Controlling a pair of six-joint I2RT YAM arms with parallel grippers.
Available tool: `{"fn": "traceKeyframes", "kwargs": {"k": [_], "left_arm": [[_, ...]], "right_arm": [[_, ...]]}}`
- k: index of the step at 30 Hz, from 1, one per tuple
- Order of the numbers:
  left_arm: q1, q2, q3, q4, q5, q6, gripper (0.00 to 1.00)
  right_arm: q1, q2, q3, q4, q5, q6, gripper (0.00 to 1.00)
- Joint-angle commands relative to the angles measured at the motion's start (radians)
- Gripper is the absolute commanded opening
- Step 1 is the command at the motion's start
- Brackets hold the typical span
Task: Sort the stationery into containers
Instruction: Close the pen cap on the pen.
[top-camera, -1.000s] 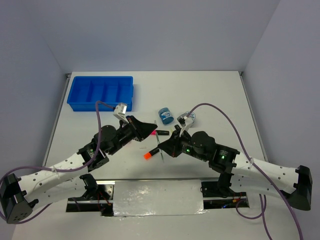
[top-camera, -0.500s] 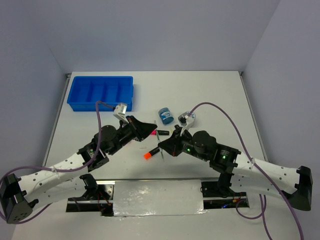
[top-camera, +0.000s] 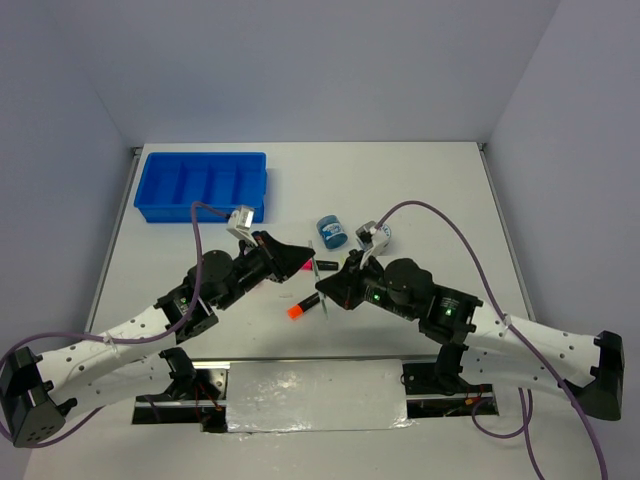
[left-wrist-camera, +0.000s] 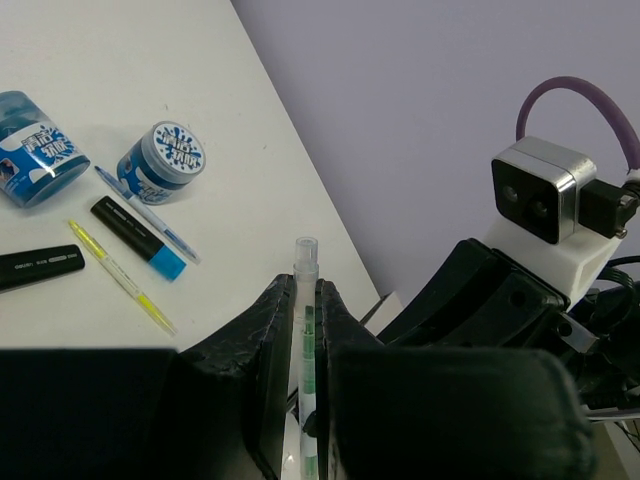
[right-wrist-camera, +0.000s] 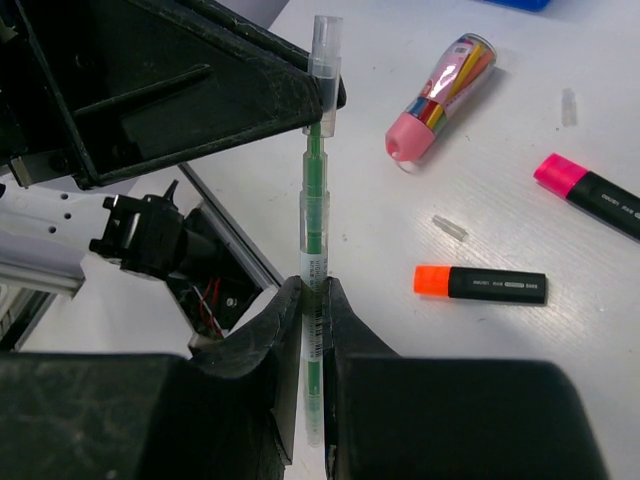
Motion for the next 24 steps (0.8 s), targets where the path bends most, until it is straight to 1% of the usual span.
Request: {"fn": "traceKeyframes", "kwargs": {"k": [1,12,16,17,20,21,23,24], "left_arm": [[-0.005,-0.002,0.012,0.062,0.023,0.002,0.0],[-0.006,0.004,0.002,0.063,0.032,0.004,0.0],[-0.008,0.009,-0.003,0.062,0.037,0.013,0.01],[-0.009,0.009,-0.005,0.065,0.04,0.019,0.03],[-0.012,0.012,-0.006,0.076,0.053,0.03,0.15],[-0.012,0.013,0.001,0.071,0.06,0.036,0.22],[-0.014,0.015,0.017,0.053,0.07,0.061,0.31],[-0.014,0.015,0.034,0.04,0.07,0.067,0.32]], "right_arm": [[0.004,0.011,0.062,0.009,0.037,-0.022,0.0],[-0.006,0.031,0.113,0.037,0.08,-0.007,0.0],[-0.006,0.025,0.131,0.046,0.134,0.014,0.0],[-0.008,0.025,0.136,0.049,0.151,0.017,0.0],[-0.008,0.019,0.125,0.067,0.188,-0.019,0.0],[-0.008,0.017,0.121,0.114,0.183,-0.051,0.0],[-0.008,0.019,0.102,0.152,0.128,-0.107,0.0],[-0.006,0.02,0.098,0.171,0.079,-0.14,0.0]]}}
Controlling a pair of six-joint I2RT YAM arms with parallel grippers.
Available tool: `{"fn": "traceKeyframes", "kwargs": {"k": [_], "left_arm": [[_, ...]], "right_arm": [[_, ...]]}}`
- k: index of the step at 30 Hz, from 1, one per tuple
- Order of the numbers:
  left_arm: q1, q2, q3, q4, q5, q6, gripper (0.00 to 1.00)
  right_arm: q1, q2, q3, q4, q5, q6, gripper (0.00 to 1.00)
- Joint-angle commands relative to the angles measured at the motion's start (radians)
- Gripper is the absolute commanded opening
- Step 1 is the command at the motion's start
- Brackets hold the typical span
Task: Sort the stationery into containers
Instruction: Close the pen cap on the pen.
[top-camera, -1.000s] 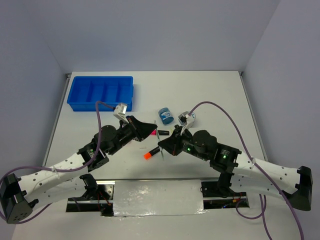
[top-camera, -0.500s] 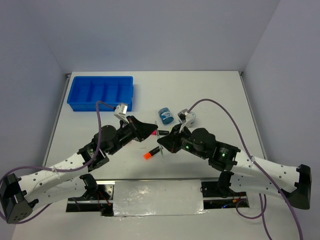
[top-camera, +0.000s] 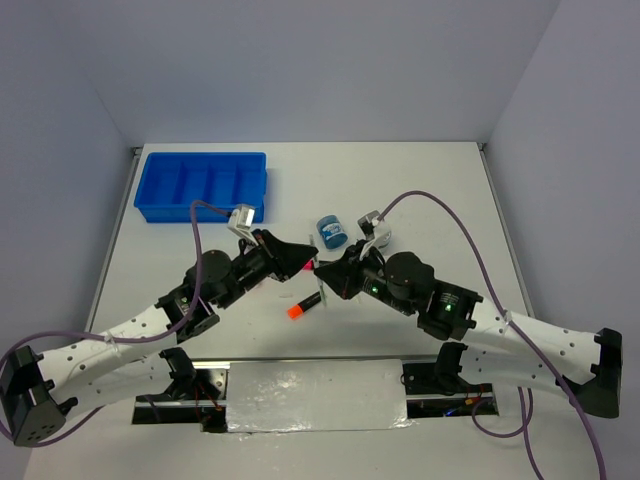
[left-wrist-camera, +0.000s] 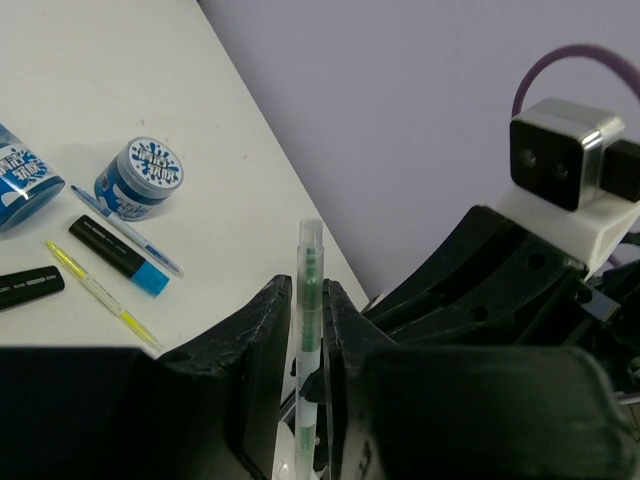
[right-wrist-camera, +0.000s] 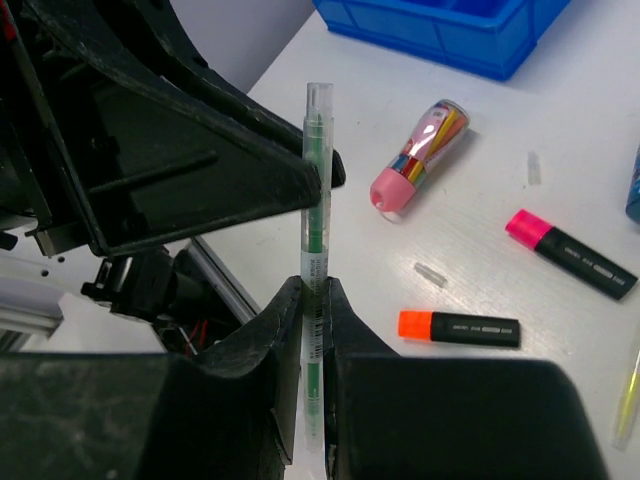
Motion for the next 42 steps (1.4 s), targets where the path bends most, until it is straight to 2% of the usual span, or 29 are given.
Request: {"fn": "traceKeyframes", "kwargs": {"k": [1,2,3,4,6,13,15,16,17,20,24,27,28,30,35,38,40,41,42], "left_arm": [[-0.014,0.005,0.039,-0.042,0.053,0.07,0.32],[-0.014,0.003,0.046,-0.05,0.054,0.076,0.31],[-0.014,-0.001,0.056,-0.058,0.057,0.087,0.25],[-0.014,-0.003,0.059,-0.059,0.06,0.09,0.24],[-0.014,-0.003,0.065,-0.05,0.071,0.101,0.24],[-0.014,0.038,0.082,-0.001,0.175,0.125,0.0],[-0.014,0.049,0.082,0.022,0.215,0.137,0.0],[-0.014,0.054,0.082,0.045,0.235,0.141,0.0],[-0.015,0.054,0.08,0.056,0.264,0.148,0.0],[-0.014,0.045,0.074,0.079,0.277,0.15,0.0],[-0.014,0.034,0.069,0.091,0.272,0.142,0.0],[-0.014,0.031,0.068,0.094,0.268,0.138,0.0],[-0.014,0.026,0.066,0.091,0.265,0.134,0.0],[-0.014,0.02,0.065,0.087,0.254,0.136,0.0],[-0.014,-0.001,0.066,0.068,0.248,0.153,0.0],[-0.015,-0.006,0.071,0.057,0.26,0.17,0.06],[-0.015,-0.007,0.069,0.06,0.274,0.182,0.23],[-0.015,-0.009,0.068,0.067,0.278,0.185,0.38],[-0.015,-0.01,0.068,0.068,0.278,0.187,0.44]], "right_arm": [[-0.007,-0.014,0.013,0.168,-0.026,-0.107,0.0],[-0.004,-0.014,0.008,0.174,-0.038,-0.112,0.0],[-0.006,-0.013,-0.002,0.179,-0.049,-0.115,0.0],[-0.006,-0.014,-0.007,0.182,-0.049,-0.115,0.0],[-0.006,-0.019,-0.019,0.185,-0.032,-0.106,0.0],[-0.006,-0.03,-0.038,0.241,-0.092,-0.132,0.0],[-0.006,-0.036,-0.056,0.261,-0.129,-0.14,0.0],[-0.006,-0.039,-0.061,0.278,-0.144,-0.15,0.03],[-0.006,-0.039,-0.071,0.286,-0.161,-0.156,0.17],[-0.006,-0.036,-0.093,0.309,-0.198,-0.163,0.42],[-0.007,-0.022,-0.11,0.329,-0.203,-0.152,0.43],[-0.007,-0.011,-0.107,0.329,-0.2,-0.152,0.28],[-0.007,-0.008,-0.107,0.326,-0.2,-0.15,0.1],[-0.006,-0.008,-0.107,0.324,-0.189,-0.149,0.0],[-0.007,-0.021,-0.127,0.332,-0.203,-0.175,0.0],[-0.007,-0.027,-0.128,0.332,-0.203,-0.19,0.0],[-0.006,-0.028,-0.117,0.318,-0.198,-0.199,0.0],[-0.007,-0.027,-0.113,0.314,-0.198,-0.204,0.0],[-0.007,-0.024,-0.107,0.301,-0.194,-0.206,0.0]]}}
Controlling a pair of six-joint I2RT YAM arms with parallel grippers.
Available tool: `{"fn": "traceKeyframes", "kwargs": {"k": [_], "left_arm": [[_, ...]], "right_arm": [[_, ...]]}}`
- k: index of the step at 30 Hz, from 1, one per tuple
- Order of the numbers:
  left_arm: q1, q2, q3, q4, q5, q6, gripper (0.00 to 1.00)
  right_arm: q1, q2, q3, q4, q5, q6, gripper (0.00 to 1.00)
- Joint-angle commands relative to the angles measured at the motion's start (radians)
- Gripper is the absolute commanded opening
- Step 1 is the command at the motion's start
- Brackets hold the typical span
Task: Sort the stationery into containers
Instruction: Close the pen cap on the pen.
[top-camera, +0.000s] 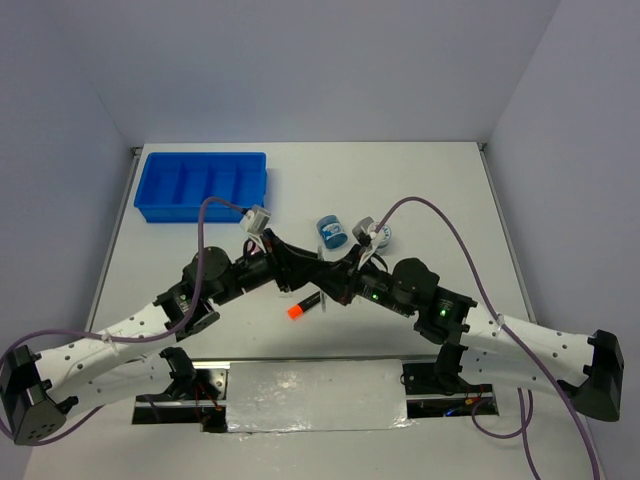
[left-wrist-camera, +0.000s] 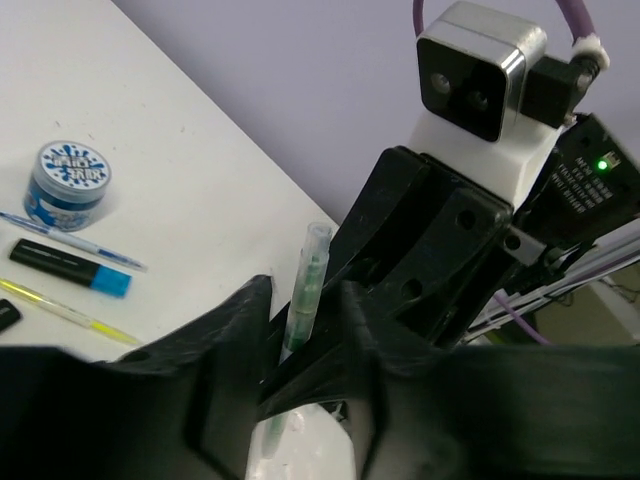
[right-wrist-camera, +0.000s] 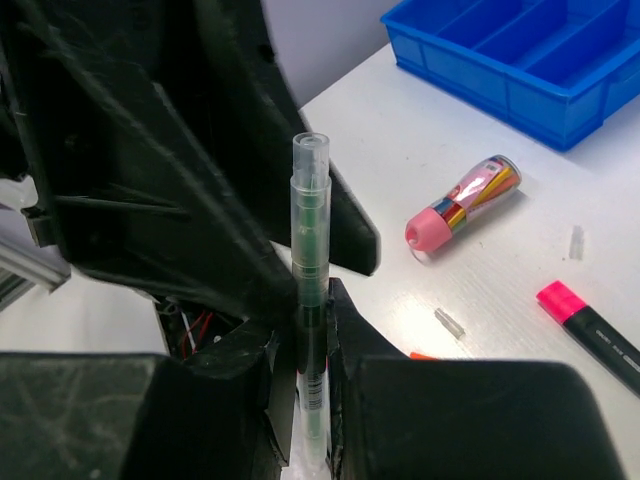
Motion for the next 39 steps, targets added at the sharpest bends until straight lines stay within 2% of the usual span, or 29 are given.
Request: {"fn": "traceKeyframes", "kwargs": {"k": [1,2,4,5,6,11,16,20,25,28,32,39], "left_arm": [[-0.008,-0.022,0.018,0.065,0.031,0.012,0.49],[-0.008,-0.022,0.018,0.065,0.03,0.013,0.54],[-0.008,-0.028,0.027,0.051,0.022,0.015,0.7],[-0.008,-0.032,0.038,0.043,0.009,0.015,0.82],[-0.008,-0.034,0.044,0.037,0.005,0.019,0.83],[-0.008,-0.031,0.102,-0.052,-0.076,0.051,0.82],[-0.008,-0.008,0.115,-0.061,-0.068,0.059,0.77],[-0.008,0.0,0.108,-0.058,-0.073,0.051,0.52],[-0.008,0.011,0.107,-0.064,-0.064,0.05,0.49],[-0.008,0.018,0.107,-0.07,-0.059,0.051,0.22],[-0.008,0.029,0.107,-0.084,-0.042,0.056,0.03],[-0.01,0.038,0.067,-0.078,0.001,0.054,0.0]], "right_arm": [[0.012,-0.007,0.025,0.026,-0.021,-0.046,0.0],[0.014,-0.001,0.03,0.021,-0.021,-0.049,0.0],[0.014,0.004,0.038,0.009,-0.02,-0.049,0.0],[0.011,0.007,0.038,0.006,-0.02,-0.049,0.0],[0.01,0.007,0.036,0.007,-0.021,-0.049,0.0],[0.012,0.004,0.019,0.016,-0.031,-0.038,0.0],[0.012,0.008,0.025,0.002,-0.032,-0.04,0.0],[0.01,0.013,0.035,-0.007,-0.055,-0.04,0.0],[0.01,0.013,0.048,-0.021,-0.051,-0.04,0.0],[0.012,0.016,0.064,-0.033,-0.046,-0.041,0.0],[0.012,0.031,0.106,-0.057,-0.014,-0.047,0.0],[-0.002,0.087,0.304,-0.111,0.047,-0.089,0.0]]}}
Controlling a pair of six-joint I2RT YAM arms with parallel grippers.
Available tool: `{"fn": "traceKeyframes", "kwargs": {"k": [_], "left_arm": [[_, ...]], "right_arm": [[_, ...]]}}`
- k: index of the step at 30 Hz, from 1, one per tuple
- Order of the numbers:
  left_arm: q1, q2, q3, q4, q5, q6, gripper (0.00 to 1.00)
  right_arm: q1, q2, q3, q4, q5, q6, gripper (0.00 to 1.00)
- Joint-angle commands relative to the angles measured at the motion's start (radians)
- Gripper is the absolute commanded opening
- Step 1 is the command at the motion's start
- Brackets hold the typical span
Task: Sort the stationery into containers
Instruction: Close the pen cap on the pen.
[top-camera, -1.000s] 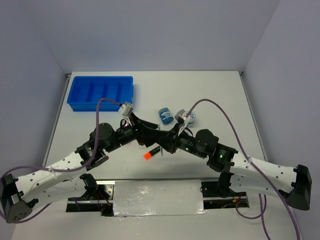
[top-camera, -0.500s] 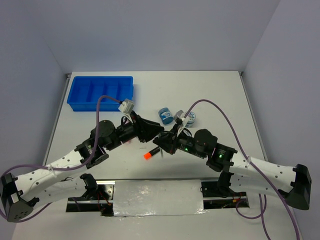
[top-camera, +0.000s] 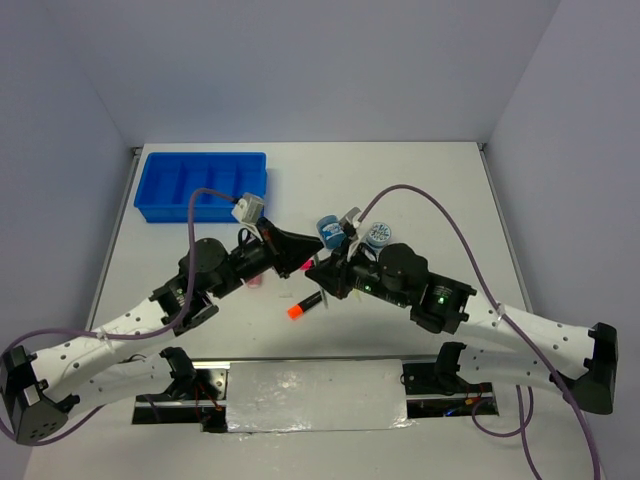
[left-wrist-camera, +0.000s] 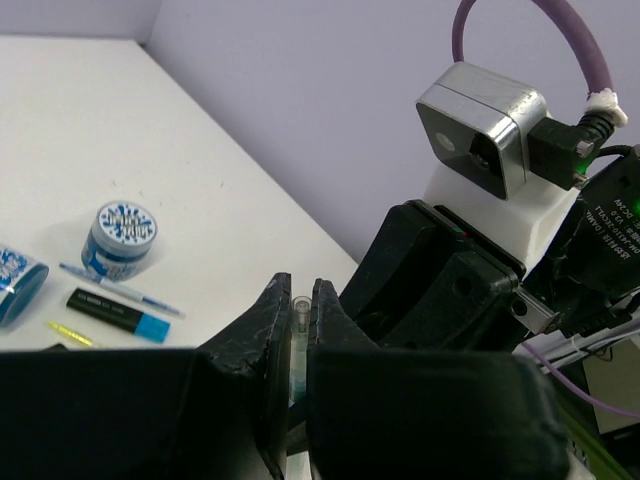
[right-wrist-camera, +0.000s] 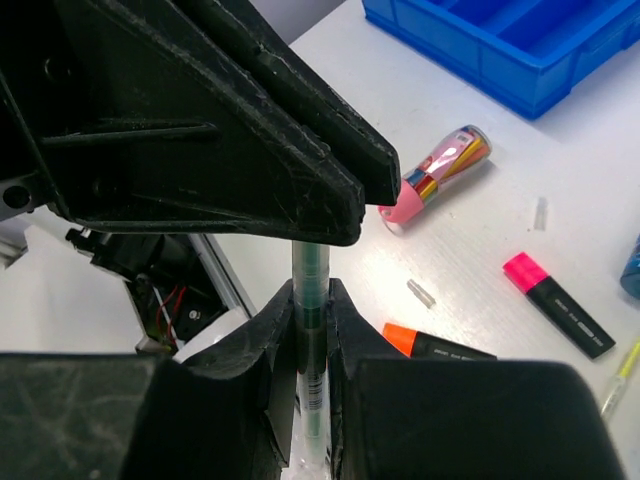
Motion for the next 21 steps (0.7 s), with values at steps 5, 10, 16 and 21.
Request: {"fn": "traceKeyframes", "kwargs": {"k": [5,10,16,21], "left_arm": [[-0.038,0.021,-0.028,-0.044,0.077,0.013,0.0],[-0.083,0.036,-0.04,-0.052,0.06,0.026,0.0],[-0.136,0.058,-0.056,-0.047,0.002,0.036,0.0],[-0.176,0.069,-0.094,-0.024,-0.029,0.029,0.0]], "right_arm": [[-0.045,0.03,0.236,0.115,0.032,-0.077,0.0],[-0.106,0.018,0.273,0.155,-0.043,-0.075,0.0],[-0.147,0.007,0.314,0.175,-0.086,-0.078,0.0],[-0.215,0.027,0.384,0.18,-0.179,-0.058,0.0]]}}
